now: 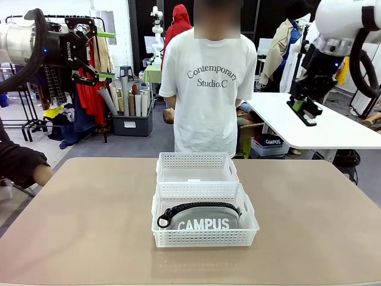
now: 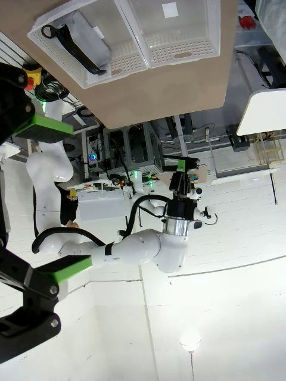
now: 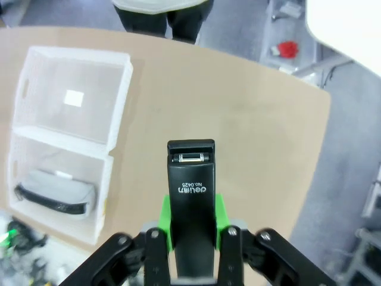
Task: Distribute items into two baskets.
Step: Pick up the Stapler that the person points to, then place the picked Stapler into the Organizing basket as instructed by the person.
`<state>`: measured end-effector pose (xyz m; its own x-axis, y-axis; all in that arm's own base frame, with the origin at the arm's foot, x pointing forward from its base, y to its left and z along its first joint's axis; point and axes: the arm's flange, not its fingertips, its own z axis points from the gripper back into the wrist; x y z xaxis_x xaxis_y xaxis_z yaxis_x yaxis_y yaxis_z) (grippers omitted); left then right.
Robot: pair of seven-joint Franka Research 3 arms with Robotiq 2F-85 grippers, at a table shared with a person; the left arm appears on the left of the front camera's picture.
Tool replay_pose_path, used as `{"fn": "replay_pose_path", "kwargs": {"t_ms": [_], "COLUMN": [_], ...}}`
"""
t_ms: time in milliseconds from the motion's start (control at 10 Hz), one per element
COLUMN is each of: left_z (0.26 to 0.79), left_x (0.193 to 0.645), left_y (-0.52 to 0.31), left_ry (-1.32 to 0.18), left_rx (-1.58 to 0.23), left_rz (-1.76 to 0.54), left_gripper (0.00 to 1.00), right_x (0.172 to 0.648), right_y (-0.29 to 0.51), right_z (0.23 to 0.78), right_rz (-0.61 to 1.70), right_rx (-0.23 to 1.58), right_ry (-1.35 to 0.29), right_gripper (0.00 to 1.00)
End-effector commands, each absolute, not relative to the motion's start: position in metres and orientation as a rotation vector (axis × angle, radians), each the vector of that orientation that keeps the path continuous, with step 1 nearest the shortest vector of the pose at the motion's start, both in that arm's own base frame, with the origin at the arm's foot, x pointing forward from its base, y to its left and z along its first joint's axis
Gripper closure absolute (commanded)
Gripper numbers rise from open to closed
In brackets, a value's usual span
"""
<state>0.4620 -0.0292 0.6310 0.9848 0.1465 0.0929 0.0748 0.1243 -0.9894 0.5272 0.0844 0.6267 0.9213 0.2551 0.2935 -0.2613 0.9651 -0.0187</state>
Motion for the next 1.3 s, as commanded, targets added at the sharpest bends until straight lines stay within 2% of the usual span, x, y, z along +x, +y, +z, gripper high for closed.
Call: {"fn": "replay_pose_path", "kwargs": {"t_ms": [0, 400, 1200], "left_z": [0.632, 0.632, 0.632], "left_x": [0.461, 0.461, 0.461], "left_y": [-0.029, -0.029, -0.029], "left_ry": [-0.183, -0.183, -0.183], "left_rx": [-1.451, -1.451, -1.451], "left_rz": [0.051, 0.051, 0.051], "left_gripper": [0.0, 0.0, 0.0], "right_x": [0.559, 0.578, 0.576], "right_y": [0.099, 0.153, 0.162], "right_z": [0.644, 0.65, 0.645], "right_rz": [0.419, 0.677, 0.66], "right_rx": [-0.051, -0.159, -0.131], "right_ry": [-0.344, -0.42, -0.389], "right_gripper": [1.0, 1.0, 1.0]}}
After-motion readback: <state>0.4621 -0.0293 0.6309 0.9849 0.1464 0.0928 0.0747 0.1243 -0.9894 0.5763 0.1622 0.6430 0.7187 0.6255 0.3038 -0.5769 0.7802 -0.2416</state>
